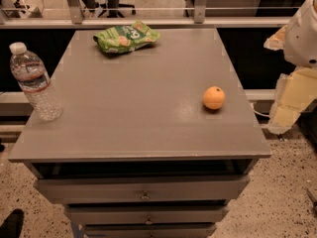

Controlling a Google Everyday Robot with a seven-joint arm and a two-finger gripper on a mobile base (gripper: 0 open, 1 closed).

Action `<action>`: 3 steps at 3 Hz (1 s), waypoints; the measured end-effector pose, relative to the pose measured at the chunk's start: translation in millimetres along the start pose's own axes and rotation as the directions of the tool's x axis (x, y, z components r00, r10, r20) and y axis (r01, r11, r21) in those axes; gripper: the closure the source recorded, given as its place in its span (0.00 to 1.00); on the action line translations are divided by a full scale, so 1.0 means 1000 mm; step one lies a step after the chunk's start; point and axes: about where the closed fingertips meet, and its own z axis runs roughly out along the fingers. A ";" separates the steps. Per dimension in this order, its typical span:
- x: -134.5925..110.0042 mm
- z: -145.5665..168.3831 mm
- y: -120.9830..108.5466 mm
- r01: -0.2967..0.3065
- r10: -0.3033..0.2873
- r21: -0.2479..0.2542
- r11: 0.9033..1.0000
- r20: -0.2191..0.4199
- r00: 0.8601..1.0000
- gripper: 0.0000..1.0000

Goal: Pick green rice chip bag

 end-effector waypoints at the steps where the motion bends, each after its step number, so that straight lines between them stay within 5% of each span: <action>1: 0.000 0.000 0.000 0.000 0.000 0.000 1.000 0.000 1.000 0.00; 2: -0.024 0.014 -0.017 -0.012 0.011 0.013 1.000 0.082 0.997 0.00; 3: -0.074 0.036 -0.060 -0.045 0.038 0.025 0.999 0.241 0.970 0.00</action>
Offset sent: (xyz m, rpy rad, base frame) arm 0.0734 0.0568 -0.0129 0.2260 -0.0817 0.0196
